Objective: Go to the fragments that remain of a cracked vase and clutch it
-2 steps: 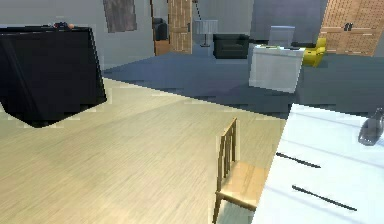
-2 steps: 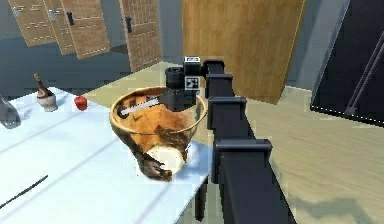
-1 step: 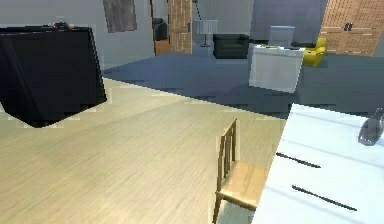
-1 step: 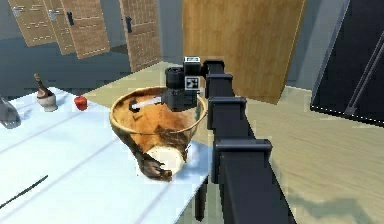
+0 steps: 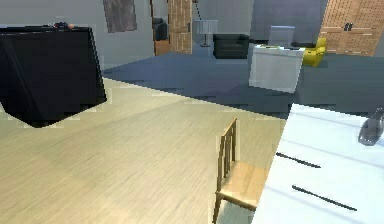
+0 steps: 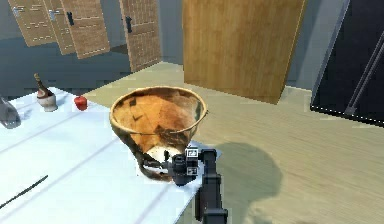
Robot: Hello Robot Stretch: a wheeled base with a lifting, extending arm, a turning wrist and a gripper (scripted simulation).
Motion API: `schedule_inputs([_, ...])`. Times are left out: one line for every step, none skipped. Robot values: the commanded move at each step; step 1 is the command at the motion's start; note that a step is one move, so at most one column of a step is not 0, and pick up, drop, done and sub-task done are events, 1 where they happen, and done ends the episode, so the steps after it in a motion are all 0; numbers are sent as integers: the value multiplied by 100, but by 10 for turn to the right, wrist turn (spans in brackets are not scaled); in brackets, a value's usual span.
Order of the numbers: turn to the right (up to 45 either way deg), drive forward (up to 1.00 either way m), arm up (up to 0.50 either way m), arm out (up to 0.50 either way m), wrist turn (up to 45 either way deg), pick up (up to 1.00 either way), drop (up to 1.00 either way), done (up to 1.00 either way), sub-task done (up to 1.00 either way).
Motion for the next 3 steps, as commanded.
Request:
schedule_inputs([0,0,0,0,0,100,0,0,0])
schedule_inputs([0,0,10,0,0,0,0,0,0])
schedule_inputs([0,0,0,0,0,0,0,100,0])
